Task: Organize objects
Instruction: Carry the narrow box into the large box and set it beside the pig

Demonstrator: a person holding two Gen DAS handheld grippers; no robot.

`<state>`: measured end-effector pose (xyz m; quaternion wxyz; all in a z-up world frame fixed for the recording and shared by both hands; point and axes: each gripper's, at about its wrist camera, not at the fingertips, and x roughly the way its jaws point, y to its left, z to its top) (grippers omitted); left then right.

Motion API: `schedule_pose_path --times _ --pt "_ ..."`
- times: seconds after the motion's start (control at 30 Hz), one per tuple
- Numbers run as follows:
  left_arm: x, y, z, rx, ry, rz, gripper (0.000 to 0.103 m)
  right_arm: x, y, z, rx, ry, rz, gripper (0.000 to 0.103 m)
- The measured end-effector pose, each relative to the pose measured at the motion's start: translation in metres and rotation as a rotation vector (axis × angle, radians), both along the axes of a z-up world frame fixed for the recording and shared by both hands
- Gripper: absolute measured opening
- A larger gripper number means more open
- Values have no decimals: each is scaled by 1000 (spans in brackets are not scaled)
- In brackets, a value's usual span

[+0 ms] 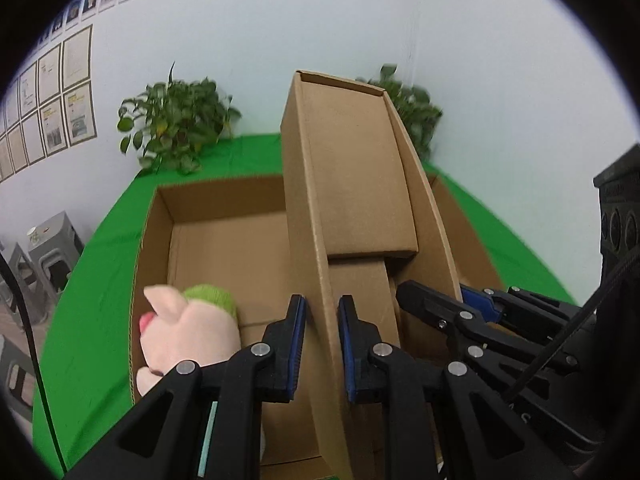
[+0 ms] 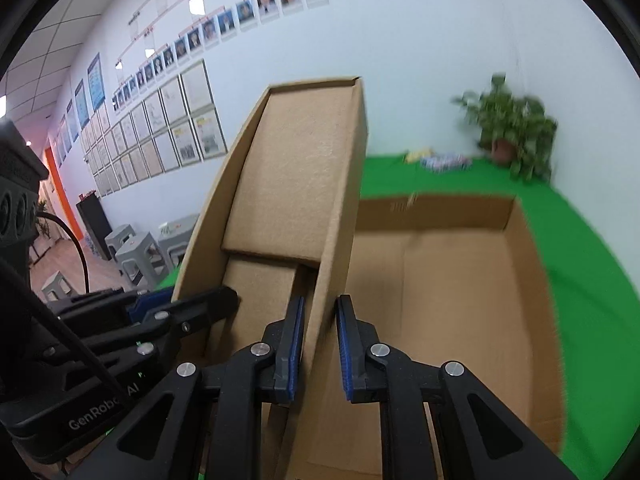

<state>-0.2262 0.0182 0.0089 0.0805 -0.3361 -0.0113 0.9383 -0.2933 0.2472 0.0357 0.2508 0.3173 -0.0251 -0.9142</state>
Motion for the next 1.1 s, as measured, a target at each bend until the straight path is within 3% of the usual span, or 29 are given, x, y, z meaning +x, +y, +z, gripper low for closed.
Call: schedule_pose_path --times 0.23,0.57,0.87,1.1 --pt "-22 4 -41 -42 -139 27 16 -56 -2 -81 -13 -135 8 13" --pt "-40 -9 -77 -43 -292 57 20 -77 -24 -146 12 -252 -19 8" --pt "11 -43 -43 57 -187 79 26 -72 -64 -160 79 -253 -64 5" --pt "46 -62 -33 68 -120 123 26 -58 -107 -151 170 -227 -105 5"
